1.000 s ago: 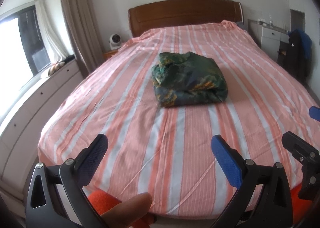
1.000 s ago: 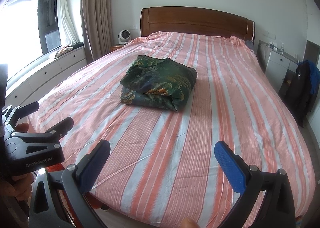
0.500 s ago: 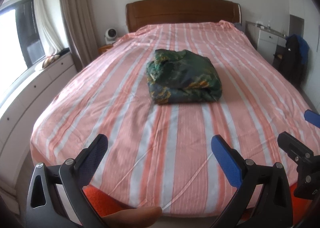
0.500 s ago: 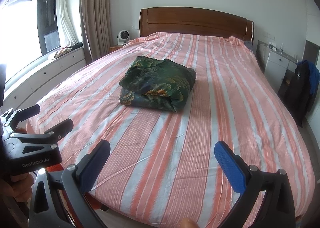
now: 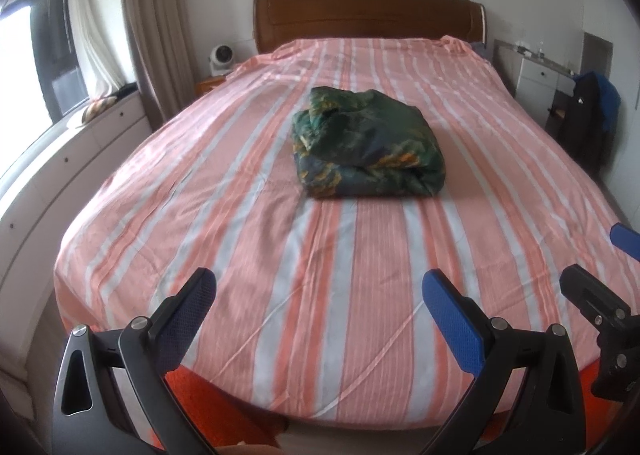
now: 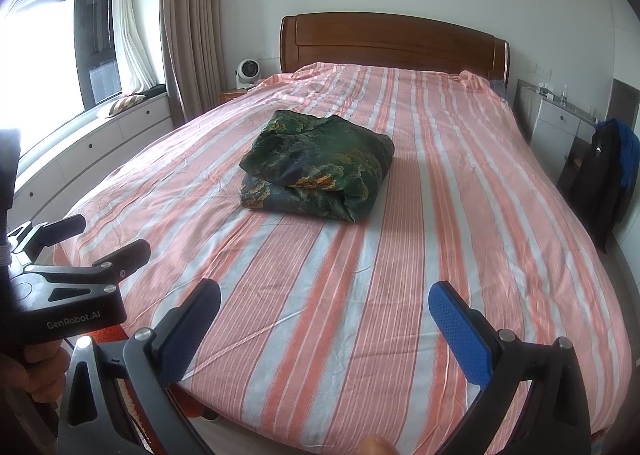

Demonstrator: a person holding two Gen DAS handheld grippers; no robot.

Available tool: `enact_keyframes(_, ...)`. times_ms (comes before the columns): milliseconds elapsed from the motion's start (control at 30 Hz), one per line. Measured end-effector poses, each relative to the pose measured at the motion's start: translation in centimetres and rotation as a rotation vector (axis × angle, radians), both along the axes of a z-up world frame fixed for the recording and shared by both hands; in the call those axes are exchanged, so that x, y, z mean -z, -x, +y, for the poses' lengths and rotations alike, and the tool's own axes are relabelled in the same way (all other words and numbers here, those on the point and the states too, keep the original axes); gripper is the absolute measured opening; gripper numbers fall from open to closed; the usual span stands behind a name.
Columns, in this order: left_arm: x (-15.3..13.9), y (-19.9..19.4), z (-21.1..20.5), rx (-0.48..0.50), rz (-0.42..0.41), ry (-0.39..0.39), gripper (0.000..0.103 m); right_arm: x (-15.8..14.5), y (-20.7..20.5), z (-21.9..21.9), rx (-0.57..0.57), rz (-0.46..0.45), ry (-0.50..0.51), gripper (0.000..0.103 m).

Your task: Fold large clothes

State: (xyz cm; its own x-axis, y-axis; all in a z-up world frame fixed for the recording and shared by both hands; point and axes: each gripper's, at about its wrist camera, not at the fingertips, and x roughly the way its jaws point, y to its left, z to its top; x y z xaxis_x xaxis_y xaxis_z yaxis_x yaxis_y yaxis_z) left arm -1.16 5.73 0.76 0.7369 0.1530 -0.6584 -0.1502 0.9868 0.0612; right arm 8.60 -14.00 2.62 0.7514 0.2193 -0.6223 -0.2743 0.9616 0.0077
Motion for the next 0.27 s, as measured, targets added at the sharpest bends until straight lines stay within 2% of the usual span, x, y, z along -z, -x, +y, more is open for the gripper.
enact_keyframes(267,0.23,0.05,0.07,-0.010,-0.009,-0.007,0.103,0.47,-0.32,-0.16,0.007,0.014,0.003,0.103)
